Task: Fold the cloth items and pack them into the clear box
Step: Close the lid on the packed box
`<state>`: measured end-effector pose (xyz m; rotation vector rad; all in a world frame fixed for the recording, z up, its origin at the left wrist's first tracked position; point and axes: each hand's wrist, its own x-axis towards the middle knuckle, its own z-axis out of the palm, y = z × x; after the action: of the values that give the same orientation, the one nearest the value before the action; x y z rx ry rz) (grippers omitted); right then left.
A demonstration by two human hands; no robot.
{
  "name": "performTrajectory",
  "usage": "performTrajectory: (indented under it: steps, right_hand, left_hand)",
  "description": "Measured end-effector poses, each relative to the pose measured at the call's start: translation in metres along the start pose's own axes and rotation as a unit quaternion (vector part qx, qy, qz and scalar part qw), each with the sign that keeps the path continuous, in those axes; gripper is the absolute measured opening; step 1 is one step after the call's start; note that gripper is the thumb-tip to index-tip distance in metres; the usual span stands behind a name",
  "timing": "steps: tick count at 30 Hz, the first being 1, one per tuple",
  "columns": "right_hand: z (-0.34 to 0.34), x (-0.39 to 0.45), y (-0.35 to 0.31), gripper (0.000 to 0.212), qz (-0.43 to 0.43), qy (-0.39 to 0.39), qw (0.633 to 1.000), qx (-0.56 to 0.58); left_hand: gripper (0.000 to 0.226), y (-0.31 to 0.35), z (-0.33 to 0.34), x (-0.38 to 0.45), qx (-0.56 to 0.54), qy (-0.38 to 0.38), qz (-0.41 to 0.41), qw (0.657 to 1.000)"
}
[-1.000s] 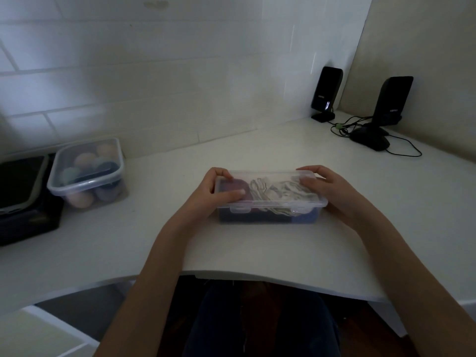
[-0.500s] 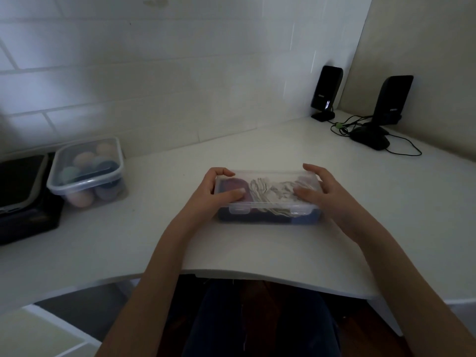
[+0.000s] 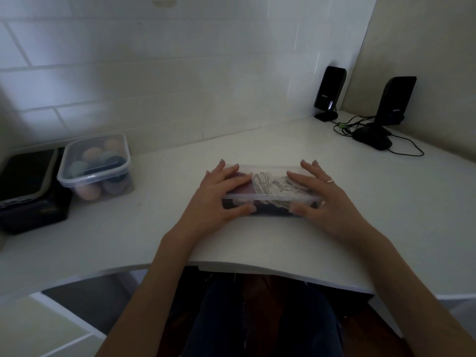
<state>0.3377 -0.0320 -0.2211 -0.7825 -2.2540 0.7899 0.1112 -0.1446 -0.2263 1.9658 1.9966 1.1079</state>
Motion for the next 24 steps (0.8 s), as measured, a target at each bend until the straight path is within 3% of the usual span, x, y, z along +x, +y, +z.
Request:
performTrajectory:
  steps: [5,9,12,15,18,24]
  right_hand:
    - [0.000,0.001,0.003,0.060,-0.021,-0.004,0.999,-0.030]
    - [0.006,0.005,0.001,0.054,-0.027,0.012,0.997,-0.072]
    - [0.014,0.012,-0.003,0.048,-0.063,0.032,0.973,-0.220]
    - [0.026,0.025,-0.007,0.056,-0.095,0.035,0.944,-0.315]
    - [0.040,0.048,-0.010,0.052,-0.094,0.003,0.956,-0.280]
    - [0.085,0.108,-0.021,0.051,-0.115,-0.021,0.965,-0.235]
  left_hand:
    - [0.061,0.005,-0.006,-0.001,0.023,0.003,-0.001,1.000]
    - [0.039,0.018,-0.001,-0.002,0.188,0.034,0.067,0.979]
    - [0.040,0.026,0.016,0.002,0.294,0.074,0.088,0.949]
    - [0.041,0.031,0.029,0.007,0.382,0.051,0.024,0.923]
    - [0.077,0.033,0.025,0.013,0.420,-0.022,-0.057,0.906]
    - [0.082,-0.011,-0.001,0.032,0.409,-0.050,-0.119,0.904]
